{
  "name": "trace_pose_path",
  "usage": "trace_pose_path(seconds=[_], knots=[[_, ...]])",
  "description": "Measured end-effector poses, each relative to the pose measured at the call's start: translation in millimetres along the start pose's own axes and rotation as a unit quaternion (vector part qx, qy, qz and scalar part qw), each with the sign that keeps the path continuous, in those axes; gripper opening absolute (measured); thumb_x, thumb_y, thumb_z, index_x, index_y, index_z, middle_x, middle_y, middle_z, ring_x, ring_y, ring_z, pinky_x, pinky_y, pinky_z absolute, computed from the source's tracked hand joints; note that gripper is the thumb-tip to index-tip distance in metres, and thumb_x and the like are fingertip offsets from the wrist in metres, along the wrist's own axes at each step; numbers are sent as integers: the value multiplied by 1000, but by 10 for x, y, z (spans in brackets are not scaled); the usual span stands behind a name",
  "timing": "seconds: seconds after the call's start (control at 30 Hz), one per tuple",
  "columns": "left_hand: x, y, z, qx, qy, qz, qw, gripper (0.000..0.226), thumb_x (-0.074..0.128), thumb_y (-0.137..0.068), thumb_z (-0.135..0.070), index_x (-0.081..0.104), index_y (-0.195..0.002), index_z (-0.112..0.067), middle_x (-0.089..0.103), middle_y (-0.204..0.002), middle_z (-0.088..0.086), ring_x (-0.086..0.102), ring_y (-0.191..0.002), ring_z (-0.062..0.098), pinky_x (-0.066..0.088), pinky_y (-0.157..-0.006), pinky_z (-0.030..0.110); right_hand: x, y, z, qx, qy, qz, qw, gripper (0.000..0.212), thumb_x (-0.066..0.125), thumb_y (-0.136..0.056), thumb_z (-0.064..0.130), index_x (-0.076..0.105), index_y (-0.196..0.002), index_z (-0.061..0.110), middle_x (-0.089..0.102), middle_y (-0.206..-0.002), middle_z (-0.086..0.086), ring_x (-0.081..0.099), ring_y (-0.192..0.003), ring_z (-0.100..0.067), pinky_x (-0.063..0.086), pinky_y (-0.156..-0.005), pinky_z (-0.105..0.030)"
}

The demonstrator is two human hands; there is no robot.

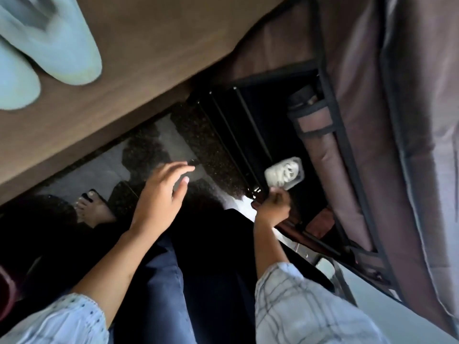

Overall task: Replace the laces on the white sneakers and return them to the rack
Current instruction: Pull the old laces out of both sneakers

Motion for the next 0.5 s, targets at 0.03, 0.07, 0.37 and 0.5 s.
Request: trace_pose_path(seconds=[0.03, 0.07, 0.37, 0.5], knots=[[-29, -5, -48, -5, 6, 4, 1000, 27, 51, -96, -16, 65, -119, -14, 61, -123, 0, 57, -115, 19, 44, -99, 37, 13, 260, 144, -24, 3, 16, 1000, 13, 63, -87, 4, 69, -86, 15, 71, -86, -3, 67, -81, -24, 54, -80, -37], [-69, -10, -100, -10, 11, 8, 1000, 26, 53, -97, -15, 65, -120, -16, 62, -123, -1, 58, -113, 17, 46, -97, 35, 23, 451, 219, -55, -8, 41, 998, 13, 62, -88, 0, 69, -89, 12, 69, -87, 0, 65, -83, -19, 51, -81, -27], [-483, -407, -450, -30, 105, -69, 992, 29, 54, -98, -14, 62, -125, -12, 59, -129, -1, 58, -118, 8, 49, -100, 34, 331, 1335, 1313, -301, -112, 229, 919, 25, 55, -92, -6, 68, -98, 15, 64, -127, 0, 59, -121, -11, 49, -98, -27], [-810, -922, -659, -8, 166, -123, 978, 36, 52, -98, -7, 52, -135, -11, 49, -135, 4, 53, -124, 7, 46, -103, 25, 752, 1085, 2117, -394, -142, 254, 872, 14, 55, -95, -4, 67, -98, 4, 63, -128, -4, 58, -122, -13, 49, -98, -26]])
Point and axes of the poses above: each hand's wrist, its own y-axis away from the middle knuckle, its own x-axis out of the palm, z = x × y, the point moved 1 cm from there along -y, towards the middle knuckle
